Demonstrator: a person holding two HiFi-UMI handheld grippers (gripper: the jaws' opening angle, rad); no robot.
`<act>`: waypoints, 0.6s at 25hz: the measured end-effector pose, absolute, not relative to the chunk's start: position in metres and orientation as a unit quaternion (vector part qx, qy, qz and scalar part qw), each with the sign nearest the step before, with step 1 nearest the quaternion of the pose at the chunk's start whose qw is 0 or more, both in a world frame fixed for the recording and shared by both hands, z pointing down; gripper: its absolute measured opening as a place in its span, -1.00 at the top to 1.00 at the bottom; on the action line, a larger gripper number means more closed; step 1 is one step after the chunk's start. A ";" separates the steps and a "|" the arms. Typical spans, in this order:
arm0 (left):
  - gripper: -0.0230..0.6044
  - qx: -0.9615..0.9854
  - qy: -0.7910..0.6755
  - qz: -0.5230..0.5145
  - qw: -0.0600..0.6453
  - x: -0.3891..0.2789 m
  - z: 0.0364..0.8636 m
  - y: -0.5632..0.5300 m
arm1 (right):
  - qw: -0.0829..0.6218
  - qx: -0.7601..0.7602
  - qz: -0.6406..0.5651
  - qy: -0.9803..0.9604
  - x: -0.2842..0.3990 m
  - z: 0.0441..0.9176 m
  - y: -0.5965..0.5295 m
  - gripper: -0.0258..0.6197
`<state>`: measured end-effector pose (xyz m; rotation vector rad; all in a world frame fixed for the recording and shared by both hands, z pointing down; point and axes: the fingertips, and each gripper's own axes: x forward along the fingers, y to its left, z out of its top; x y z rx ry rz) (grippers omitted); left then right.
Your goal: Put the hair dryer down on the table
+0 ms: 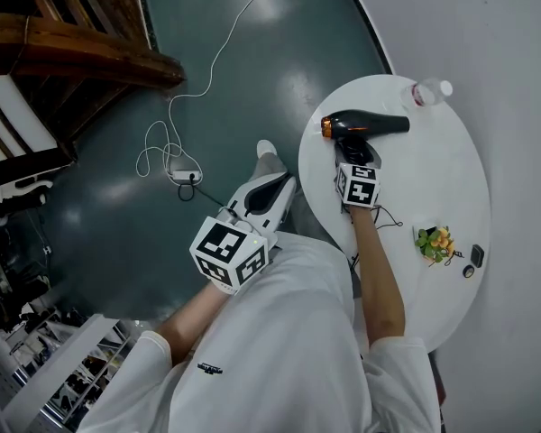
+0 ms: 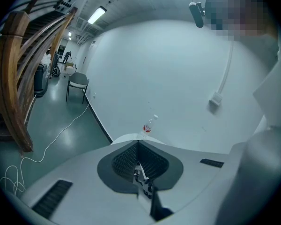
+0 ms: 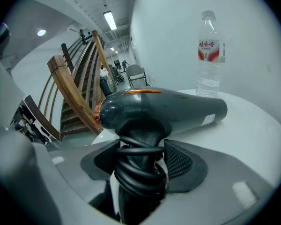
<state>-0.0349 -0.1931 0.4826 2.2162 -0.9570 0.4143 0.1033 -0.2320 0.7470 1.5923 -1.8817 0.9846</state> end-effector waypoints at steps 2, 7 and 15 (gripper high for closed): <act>0.90 0.851 -0.367 0.160 0.339 -0.035 0.483 -0.194 | 0.238 0.582 0.360 -0.689 0.104 0.743 -0.232 0.01; 0.90 0.853 -0.364 0.160 0.337 -0.034 0.481 -0.195 | 0.224 0.577 0.364 -0.696 0.106 0.729 -0.230 -0.02; 0.90 0.860 -0.357 0.155 0.329 -0.029 0.474 -0.190 | 0.199 0.565 0.350 -0.721 0.111 0.685 -0.222 -0.05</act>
